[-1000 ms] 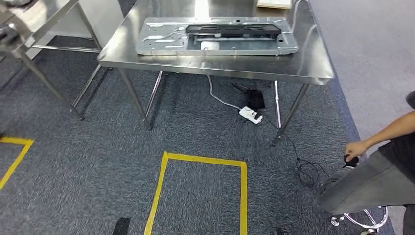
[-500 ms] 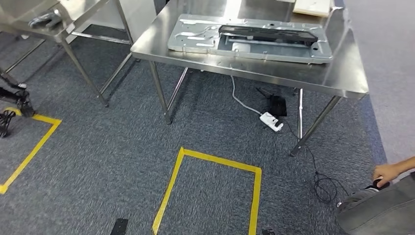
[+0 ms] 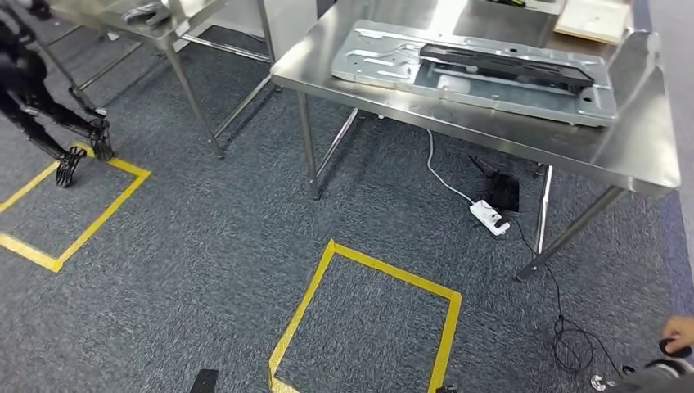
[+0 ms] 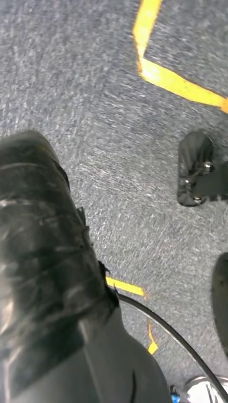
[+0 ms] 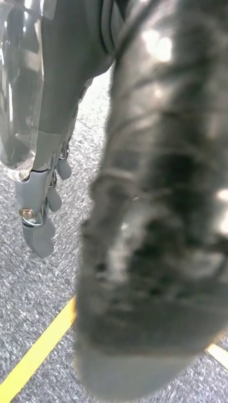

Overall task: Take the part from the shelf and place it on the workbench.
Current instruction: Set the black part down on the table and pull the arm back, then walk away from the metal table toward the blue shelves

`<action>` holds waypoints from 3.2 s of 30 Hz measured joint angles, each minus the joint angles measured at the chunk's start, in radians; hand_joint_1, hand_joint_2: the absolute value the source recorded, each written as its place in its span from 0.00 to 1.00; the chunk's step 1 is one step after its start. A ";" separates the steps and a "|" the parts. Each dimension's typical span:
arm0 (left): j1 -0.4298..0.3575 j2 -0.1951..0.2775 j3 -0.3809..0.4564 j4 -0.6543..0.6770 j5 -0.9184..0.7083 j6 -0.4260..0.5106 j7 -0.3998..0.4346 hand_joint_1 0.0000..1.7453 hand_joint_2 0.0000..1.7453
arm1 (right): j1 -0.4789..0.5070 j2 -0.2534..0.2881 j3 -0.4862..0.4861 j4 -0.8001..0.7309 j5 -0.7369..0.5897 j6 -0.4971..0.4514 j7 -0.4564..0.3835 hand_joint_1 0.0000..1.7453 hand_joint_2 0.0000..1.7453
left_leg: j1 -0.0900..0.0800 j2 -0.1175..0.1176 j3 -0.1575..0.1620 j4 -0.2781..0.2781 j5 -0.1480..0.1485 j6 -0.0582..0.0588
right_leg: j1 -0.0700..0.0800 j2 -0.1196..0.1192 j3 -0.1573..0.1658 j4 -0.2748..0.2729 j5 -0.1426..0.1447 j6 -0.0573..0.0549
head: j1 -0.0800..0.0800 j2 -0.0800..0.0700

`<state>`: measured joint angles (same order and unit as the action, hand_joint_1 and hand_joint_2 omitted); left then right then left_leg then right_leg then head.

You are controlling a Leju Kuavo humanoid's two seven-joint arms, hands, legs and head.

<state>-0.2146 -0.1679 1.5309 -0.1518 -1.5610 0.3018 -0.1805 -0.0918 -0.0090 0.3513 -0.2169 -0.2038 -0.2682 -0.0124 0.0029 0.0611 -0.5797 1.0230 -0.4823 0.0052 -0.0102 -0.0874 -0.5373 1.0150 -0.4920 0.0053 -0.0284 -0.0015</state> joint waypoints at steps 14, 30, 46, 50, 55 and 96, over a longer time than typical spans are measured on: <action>0.000 -0.002 -0.008 0.000 -0.007 0.015 0.013 0.00 0.00 | 0.001 -0.007 0.000 0.006 0.042 0.007 0.027 0.00 0.00 | -0.006 -0.155 -0.006 0.000 0.009 0.042 | -0.010 0.149 -0.035 0.057 -0.005 0.010 | 0.008 0.000; 0.011 -0.007 -0.045 0.000 0.121 0.086 0.066 0.00 0.00 | -0.004 -0.017 -0.006 0.010 -0.051 0.081 -0.045 0.00 0.00 | 0.003 0.006 -0.022 0.009 0.016 -0.006 | -0.003 -0.002 0.015 -0.004 -0.013 0.000 | -0.003 0.000; 0.039 -0.006 -0.017 0.000 0.154 0.077 0.052 0.00 0.00 | -0.011 -0.011 -0.005 0.010 -0.001 0.091 0.019 0.00 0.00 | 0.002 -0.180 -0.017 0.000 0.015 0.021 | -0.014 0.167 -0.022 0.026 -0.010 0.012 | 0.004 0.000; 0.049 -0.001 -0.015 0.000 0.136 0.060 0.079 0.00 0.00 | -0.012 -0.020 -0.005 0.010 -0.008 0.083 -0.007 0.00 0.00 | 0.002 -0.160 -0.038 0.023 0.001 -0.003 | -0.015 0.129 -0.011 0.011 -0.003 -0.011 | 0.000 0.000; 0.046 0.000 -0.015 0.000 0.124 0.047 0.097 0.00 0.00 | -0.006 -0.027 -0.005 0.011 -0.009 0.073 -0.017 0.00 0.00 | 0.006 -0.074 -0.157 0.272 -0.106 -0.019 | -0.010 0.057 -0.007 0.006 -0.006 -0.024 | -0.008 0.000; 0.002 -0.008 -0.131 0.005 -0.008 0.001 0.148 0.00 0.00 | -0.019 -0.005 0.284 0.013 0.257 0.100 0.186 0.00 0.00 | 0.001 -0.039 -0.017 -0.011 0.026 0.020 | -0.004 -0.005 0.011 0.035 -0.052 0.018 | -0.008 0.000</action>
<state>-0.2125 -0.1762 1.4002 -0.1472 -1.5686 0.3029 -0.0321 -0.1105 -0.0140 0.6352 -0.2039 0.0527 -0.1678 0.1737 0.0035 0.0218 -0.5969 1.0123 -0.4567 0.0253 -0.0143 -0.0926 -0.5263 1.0496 -0.5436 0.0238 -0.0360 -0.0015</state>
